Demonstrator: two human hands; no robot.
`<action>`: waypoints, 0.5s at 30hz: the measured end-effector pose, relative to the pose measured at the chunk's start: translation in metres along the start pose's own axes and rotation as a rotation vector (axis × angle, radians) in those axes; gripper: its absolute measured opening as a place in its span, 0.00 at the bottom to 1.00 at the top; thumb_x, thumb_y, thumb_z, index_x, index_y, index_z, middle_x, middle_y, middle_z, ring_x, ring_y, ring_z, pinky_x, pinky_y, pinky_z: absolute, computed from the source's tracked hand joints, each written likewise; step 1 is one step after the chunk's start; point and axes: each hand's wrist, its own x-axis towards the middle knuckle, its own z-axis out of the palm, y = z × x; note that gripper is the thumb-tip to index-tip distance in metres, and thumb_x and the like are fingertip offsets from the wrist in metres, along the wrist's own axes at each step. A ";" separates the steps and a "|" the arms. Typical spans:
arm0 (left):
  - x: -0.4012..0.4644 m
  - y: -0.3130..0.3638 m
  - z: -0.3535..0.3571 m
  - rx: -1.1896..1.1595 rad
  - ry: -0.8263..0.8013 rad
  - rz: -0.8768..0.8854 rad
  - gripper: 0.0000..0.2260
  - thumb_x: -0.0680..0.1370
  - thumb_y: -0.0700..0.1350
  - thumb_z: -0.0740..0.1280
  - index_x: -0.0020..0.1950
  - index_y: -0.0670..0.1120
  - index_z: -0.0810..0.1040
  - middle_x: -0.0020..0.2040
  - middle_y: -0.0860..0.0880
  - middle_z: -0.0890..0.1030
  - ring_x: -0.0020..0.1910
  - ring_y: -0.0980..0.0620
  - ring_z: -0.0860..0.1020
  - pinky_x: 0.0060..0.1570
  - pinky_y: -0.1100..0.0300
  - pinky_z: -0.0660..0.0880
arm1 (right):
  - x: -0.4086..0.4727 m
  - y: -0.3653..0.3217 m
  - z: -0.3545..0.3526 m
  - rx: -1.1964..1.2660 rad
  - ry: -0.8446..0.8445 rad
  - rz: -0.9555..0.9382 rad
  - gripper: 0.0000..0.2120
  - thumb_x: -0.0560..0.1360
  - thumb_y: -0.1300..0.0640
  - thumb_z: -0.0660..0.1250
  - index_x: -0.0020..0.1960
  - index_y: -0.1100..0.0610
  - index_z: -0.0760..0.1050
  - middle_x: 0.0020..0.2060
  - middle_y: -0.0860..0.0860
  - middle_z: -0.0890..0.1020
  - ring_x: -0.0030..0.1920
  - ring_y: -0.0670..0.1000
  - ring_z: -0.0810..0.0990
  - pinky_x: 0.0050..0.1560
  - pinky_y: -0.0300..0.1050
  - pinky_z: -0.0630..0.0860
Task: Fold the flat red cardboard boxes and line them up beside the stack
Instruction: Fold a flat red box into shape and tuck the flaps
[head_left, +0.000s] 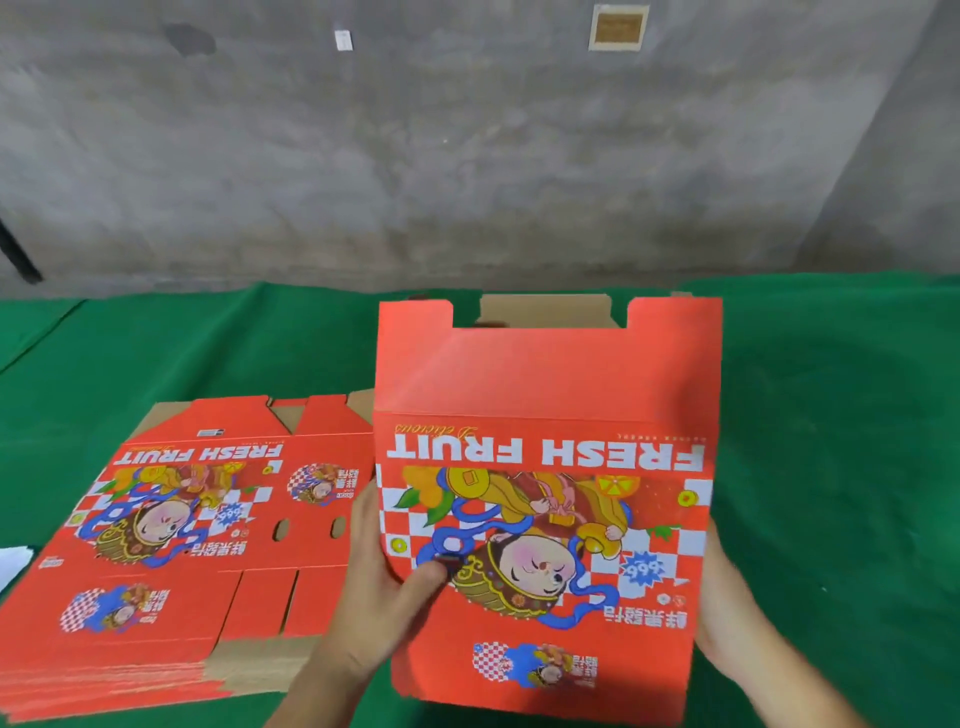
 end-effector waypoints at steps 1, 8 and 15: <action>0.001 -0.002 -0.002 0.124 0.010 0.055 0.44 0.71 0.64 0.78 0.82 0.55 0.62 0.76 0.49 0.70 0.75 0.45 0.71 0.71 0.47 0.73 | 0.002 0.000 -0.003 -0.032 0.028 -0.025 0.19 0.81 0.31 0.54 0.57 0.36 0.81 0.58 0.47 0.86 0.59 0.52 0.85 0.63 0.59 0.77; -0.012 -0.032 0.005 0.321 -0.083 0.142 0.45 0.74 0.63 0.78 0.84 0.56 0.58 0.82 0.57 0.55 0.83 0.57 0.54 0.73 0.71 0.63 | 0.002 0.015 -0.007 0.238 -0.107 -0.016 0.35 0.81 0.29 0.48 0.72 0.51 0.76 0.67 0.55 0.81 0.68 0.59 0.79 0.66 0.64 0.73; -0.026 -0.037 -0.012 -0.052 -0.045 -0.260 0.43 0.71 0.80 0.62 0.71 0.47 0.79 0.65 0.39 0.83 0.65 0.33 0.81 0.61 0.38 0.78 | -0.004 0.055 -0.009 0.011 0.107 -0.092 0.28 0.83 0.53 0.60 0.80 0.39 0.57 0.78 0.45 0.67 0.76 0.49 0.67 0.76 0.55 0.62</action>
